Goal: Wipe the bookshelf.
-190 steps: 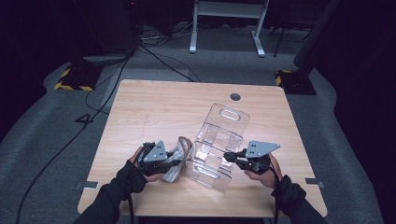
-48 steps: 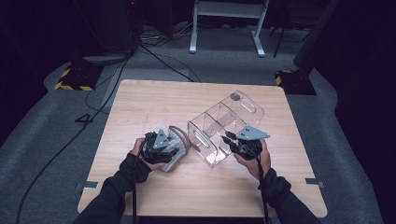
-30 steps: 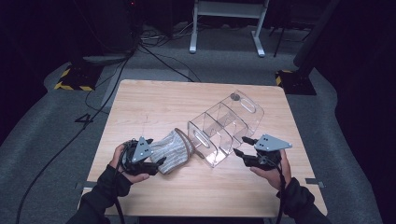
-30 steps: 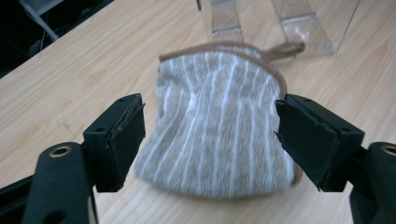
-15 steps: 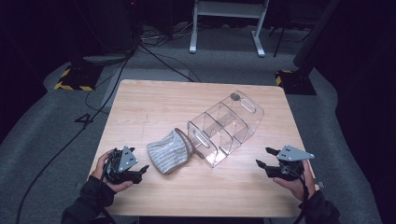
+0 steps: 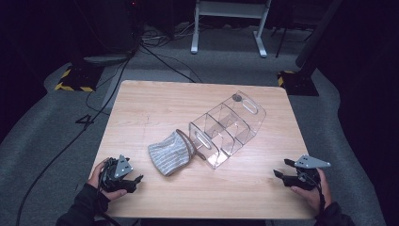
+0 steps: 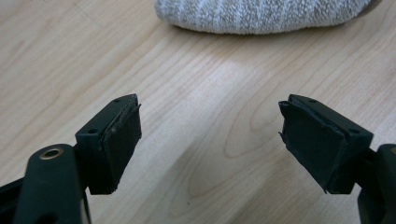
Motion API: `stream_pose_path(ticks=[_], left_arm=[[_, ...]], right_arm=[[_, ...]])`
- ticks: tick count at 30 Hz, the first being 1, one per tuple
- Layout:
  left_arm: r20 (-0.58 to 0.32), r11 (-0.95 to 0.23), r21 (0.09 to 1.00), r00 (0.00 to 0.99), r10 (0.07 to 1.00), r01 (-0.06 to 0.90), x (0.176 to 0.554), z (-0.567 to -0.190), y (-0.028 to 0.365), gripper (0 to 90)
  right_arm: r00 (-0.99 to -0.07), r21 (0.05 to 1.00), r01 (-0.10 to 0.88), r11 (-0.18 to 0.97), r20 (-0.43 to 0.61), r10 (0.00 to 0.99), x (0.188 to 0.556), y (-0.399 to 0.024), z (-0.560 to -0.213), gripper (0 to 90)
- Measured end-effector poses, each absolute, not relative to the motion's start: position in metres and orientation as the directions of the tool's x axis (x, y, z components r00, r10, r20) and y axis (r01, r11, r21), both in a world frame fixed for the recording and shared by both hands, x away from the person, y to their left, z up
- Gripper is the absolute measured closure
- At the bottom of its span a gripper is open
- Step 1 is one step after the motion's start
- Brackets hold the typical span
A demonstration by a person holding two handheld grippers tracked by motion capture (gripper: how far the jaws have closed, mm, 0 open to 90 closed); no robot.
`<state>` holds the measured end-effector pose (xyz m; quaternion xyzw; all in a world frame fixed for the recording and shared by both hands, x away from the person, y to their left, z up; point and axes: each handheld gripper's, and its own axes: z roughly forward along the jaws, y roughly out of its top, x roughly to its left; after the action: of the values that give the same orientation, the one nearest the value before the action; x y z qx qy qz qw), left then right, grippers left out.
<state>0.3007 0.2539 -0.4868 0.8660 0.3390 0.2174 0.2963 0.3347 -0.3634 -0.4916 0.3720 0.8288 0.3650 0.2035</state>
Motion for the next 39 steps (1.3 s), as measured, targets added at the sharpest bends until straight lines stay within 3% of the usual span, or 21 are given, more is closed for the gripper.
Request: stream_pose_path(ticks=[8,11,39], left_arm=[[0.09,-0.547,0.667,0.674,0.733,0.506,0.303,-0.498,0.256,17.1],[-0.008,-0.486,0.69,0.677,0.736,0.536,0.306,-0.504,0.26,16.8],[-0.014,-0.477,0.689,0.667,0.744,0.546,0.305,-0.504,0.26,15.7]], right_arm=[[-0.629,0.752,0.509,0.418,-0.007,0.777,0.336,-0.372,-0.504,28.9],[-0.624,0.751,0.514,0.414,-0.004,0.782,0.337,-0.371,-0.504,28.2],[-0.608,0.749,0.525,0.406,-0.004,0.794,0.337,-0.371,-0.504,26.2]])
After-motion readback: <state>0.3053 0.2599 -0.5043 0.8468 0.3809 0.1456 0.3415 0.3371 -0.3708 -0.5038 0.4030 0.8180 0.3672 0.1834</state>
